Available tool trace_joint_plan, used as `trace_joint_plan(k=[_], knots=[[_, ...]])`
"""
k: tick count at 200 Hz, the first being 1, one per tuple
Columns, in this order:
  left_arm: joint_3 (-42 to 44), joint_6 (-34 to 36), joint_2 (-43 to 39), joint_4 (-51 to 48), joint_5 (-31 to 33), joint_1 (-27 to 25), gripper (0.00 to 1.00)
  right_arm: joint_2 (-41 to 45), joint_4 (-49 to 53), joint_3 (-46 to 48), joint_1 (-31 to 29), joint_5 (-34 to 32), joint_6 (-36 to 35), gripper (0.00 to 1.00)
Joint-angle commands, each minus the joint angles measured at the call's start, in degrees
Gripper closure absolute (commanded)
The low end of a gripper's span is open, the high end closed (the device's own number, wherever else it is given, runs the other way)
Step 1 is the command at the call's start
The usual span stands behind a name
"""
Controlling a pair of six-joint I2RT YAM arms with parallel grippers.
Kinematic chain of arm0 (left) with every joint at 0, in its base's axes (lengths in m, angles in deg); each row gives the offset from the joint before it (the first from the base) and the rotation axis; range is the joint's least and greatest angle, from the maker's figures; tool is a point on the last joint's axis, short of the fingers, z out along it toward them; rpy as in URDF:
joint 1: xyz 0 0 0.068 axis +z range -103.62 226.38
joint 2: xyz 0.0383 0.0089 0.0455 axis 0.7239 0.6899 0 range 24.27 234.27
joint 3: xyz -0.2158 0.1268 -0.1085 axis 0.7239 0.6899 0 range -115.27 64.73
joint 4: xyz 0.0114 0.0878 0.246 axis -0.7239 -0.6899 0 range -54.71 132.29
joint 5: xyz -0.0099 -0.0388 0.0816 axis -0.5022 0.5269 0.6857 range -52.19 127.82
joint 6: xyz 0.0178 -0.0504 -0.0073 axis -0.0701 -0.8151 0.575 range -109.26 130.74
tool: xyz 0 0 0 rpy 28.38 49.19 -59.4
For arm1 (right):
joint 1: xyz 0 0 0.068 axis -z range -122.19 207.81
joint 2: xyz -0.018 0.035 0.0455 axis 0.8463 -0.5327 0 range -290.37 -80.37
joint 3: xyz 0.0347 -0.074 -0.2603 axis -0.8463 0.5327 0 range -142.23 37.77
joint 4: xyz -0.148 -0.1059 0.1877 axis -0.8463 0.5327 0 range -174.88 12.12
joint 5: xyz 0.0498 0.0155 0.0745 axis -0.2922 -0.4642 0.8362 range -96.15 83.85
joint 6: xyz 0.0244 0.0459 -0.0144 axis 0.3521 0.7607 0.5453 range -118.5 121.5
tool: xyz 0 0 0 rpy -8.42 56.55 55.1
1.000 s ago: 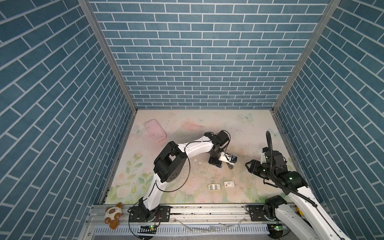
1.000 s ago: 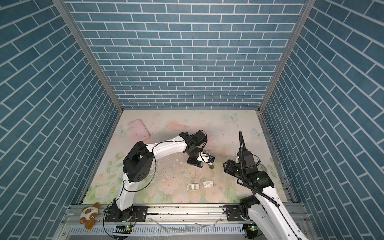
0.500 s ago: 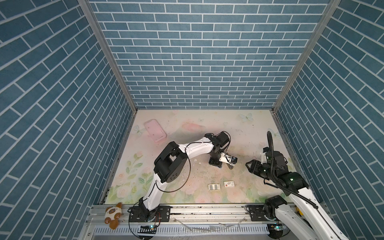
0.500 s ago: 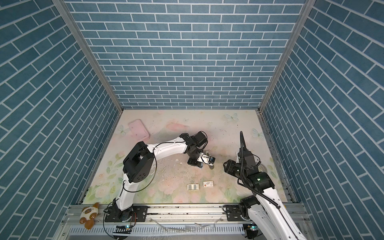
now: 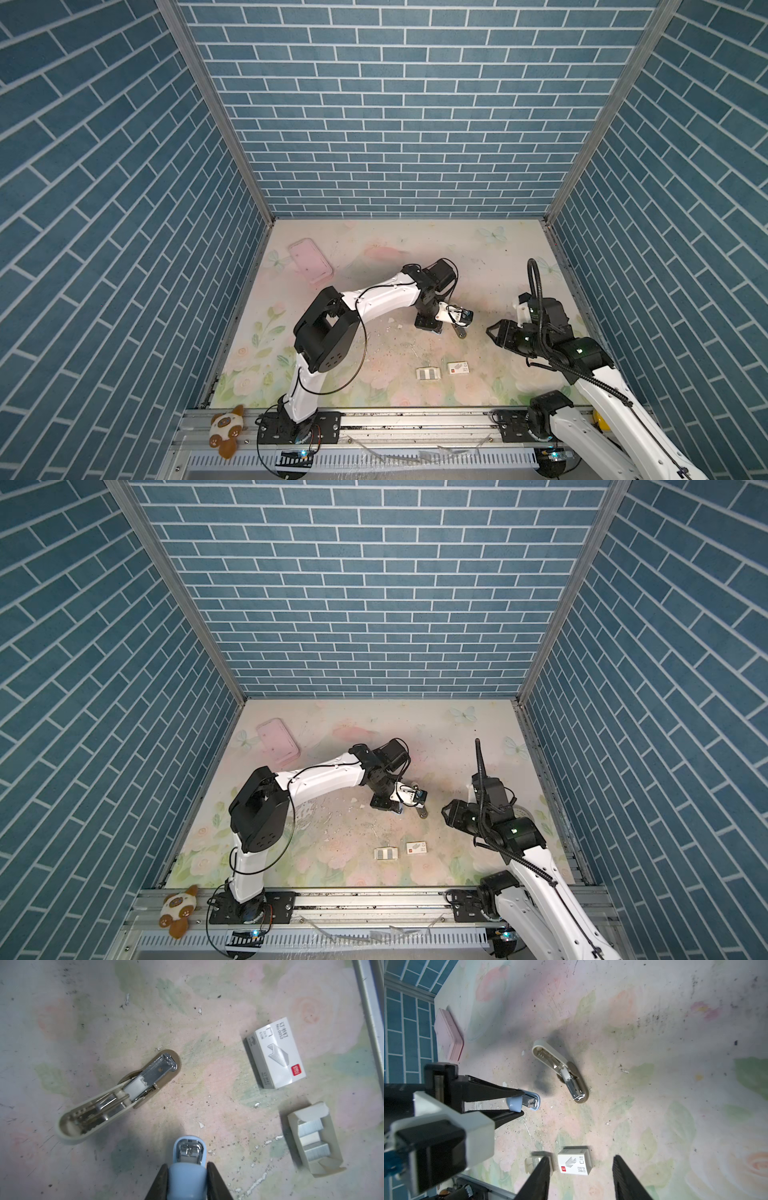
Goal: Load the staples into the stapler
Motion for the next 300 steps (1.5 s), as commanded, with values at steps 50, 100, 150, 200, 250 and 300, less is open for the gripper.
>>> trace_joint_plan(k=[50, 100, 150, 200, 250, 300], knots=[[3.4, -5.3, -10.1, -3.3, -0.1, 0.4, 0.9, -10.0, -5.9, -5.3, -1.6, 19.2, -2.5, 0.59], [5.4, -8.4, -15.1, -4.2, -0.6, 0.5, 0.91, -19.6, -10.8, -9.2, -8.0, 20.1, -2.8, 0.6], [8.4, -9.9, -18.8, -4.5, -0.9, 0.5, 0.91, -23.8, -17.8, -9.1, -11.3, 22.2, -0.4, 0.61], [8.4, -11.3, -20.2, -4.3, -1.6, 0.5, 0.91, -27.2, -19.8, -10.4, -13.3, 22.5, 0.3, 0.62], [8.3, -11.7, -20.7, -3.9, -2.0, 0.4, 0.92, -29.9, -20.0, -11.7, -15.4, 22.1, 0.2, 0.64], [7.9, -12.1, -20.7, -3.7, -2.5, 0.5, 0.93, -31.0, -19.6, -11.2, -15.7, 20.8, 0.1, 0.67]])
